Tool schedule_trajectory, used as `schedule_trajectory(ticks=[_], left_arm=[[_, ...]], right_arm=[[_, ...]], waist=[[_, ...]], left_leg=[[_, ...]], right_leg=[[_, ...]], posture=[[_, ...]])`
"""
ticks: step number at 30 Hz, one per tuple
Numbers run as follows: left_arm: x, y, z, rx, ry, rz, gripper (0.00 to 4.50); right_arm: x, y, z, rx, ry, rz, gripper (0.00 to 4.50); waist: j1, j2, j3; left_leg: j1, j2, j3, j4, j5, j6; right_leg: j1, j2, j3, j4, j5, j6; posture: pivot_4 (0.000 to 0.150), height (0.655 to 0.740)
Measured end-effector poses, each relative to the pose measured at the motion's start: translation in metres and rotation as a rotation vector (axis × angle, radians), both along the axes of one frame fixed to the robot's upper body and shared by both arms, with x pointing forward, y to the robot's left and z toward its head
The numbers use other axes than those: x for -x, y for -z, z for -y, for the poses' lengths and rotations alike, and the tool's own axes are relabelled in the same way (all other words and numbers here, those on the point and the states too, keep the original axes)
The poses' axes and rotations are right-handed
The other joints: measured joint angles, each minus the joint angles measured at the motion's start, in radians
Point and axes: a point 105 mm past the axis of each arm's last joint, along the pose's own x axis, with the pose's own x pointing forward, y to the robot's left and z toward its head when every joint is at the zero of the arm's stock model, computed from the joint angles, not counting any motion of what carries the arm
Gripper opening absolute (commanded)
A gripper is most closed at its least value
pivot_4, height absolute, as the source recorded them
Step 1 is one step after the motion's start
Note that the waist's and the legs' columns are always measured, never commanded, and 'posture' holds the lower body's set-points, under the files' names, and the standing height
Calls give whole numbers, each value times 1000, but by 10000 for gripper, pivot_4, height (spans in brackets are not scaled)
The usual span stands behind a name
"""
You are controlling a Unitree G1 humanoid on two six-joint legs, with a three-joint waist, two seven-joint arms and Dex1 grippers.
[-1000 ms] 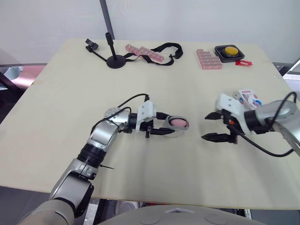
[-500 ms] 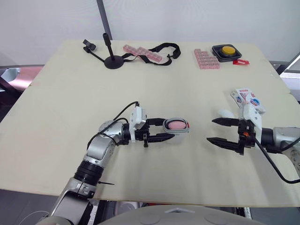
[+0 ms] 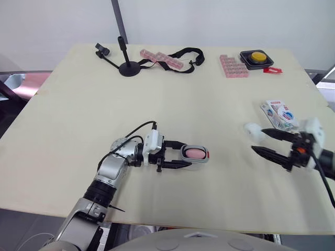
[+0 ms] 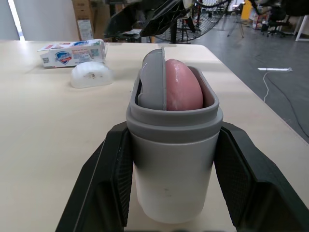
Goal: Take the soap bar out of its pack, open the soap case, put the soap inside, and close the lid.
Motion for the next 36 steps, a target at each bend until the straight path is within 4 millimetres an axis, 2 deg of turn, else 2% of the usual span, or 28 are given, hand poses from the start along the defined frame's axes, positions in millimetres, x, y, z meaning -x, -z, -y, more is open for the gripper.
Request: schedule_trajectory(ticks=[5, 8, 14, 19, 23, 27, 31, 36], left_arm=[[-1, 0, 0, -2, -8, 11, 19035], [-1, 0, 0, -7, -9, 17, 19035], [-2, 1, 0, -10, -11, 18, 19035], [-2, 1, 0, -10, -16, 15, 19035], [-1, 1, 0, -11, -9, 12, 19035], [-2, 3, 0, -11, 0, 5, 19035], [-2, 3, 1, -8, 8, 7, 19035], [-4, 2, 2, -8, 15, 13, 19035]], right_arm=[[33, 24, 35, 21, 198, 74, 44638], [49, 38, 48, 13, 299, 73, 44638], [64, 49, 55, 8, 401, 59, 44638], [66, 50, 56, 21, 410, 54, 44638], [52, 40, 58, 85, 361, 21, 44638], [16, 15, 53, 187, 293, -26, 44638], [-20, -10, 31, 248, 240, -36, 44638], [-51, -18, -3, 261, 196, -100, 44638]], waist=[[-7, 0, 0], [-23, 1, 0], [-46, 3, -2], [-50, 3, -2], [-51, 3, -2], [-52, 3, -2], [-46, 3, -2], [-38, 3, -2]], left_leg=[[0, 0, 0, 0, -1, 1], [2, -1, 0, -1, -1, 3], [3, -1, -1, -3, -2, 5], [3, -2, -1, -3, -2, 5], [4, -2, -1, -3, 0, 3], [10, -3, -1, -5, 0, 2], [10, -2, -2, -7, 1, 1], [10, -2, -2, -7, 1, 1]], right_leg=[[0, -1, 0, 0, 0, 0], [2, -2, 0, 0, 0, 0], [4, -2, -2, -2, 0, 0], [5, -3, -2, -3, 0, 0], [6, -3, -2, -3, 0, 0], [12, -2, -2, -5, 0, 0], [14, -2, -3, -7, 0, 0], [14, -1, -3, -9, 0, 1]], posture=[[1500, 7400], [1500, 7400], [1500, 7400], [1500, 7400], [1500, 7400], [1500, 7400], [1500, 7400], [1500, 7400]])
